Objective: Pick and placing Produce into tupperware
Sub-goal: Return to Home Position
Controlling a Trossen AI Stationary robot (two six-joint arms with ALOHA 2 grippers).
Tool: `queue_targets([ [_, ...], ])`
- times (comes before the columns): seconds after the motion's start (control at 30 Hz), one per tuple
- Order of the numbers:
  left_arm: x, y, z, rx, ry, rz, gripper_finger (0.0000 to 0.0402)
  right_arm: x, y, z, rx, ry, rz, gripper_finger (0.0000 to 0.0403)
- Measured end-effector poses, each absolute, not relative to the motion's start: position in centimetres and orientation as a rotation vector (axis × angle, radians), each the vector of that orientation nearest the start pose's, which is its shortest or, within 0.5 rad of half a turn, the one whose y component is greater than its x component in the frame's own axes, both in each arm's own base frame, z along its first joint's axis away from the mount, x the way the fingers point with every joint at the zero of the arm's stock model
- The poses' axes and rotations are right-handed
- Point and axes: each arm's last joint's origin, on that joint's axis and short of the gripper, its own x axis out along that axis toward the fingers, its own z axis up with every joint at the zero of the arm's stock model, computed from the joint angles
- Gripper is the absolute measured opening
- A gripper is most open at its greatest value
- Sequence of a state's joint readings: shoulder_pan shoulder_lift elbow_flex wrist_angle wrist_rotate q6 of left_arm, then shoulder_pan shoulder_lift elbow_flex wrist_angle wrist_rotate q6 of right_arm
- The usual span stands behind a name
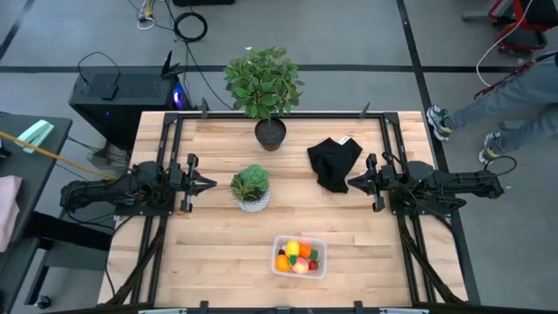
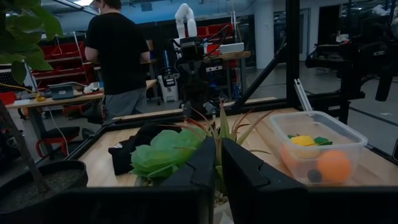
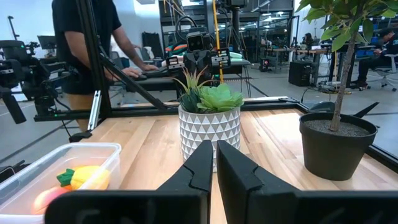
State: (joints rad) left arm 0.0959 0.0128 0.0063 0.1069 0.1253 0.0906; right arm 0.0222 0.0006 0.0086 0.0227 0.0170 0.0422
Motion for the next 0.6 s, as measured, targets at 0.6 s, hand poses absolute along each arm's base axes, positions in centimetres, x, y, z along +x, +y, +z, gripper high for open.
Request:
queue_targets([
  [0.6,9.73,0.57,17.50,0.102,-0.101,-0.025,0.0034,9.71,0.16,16.86,0.043,-0.031,0.006,0.0029],
])
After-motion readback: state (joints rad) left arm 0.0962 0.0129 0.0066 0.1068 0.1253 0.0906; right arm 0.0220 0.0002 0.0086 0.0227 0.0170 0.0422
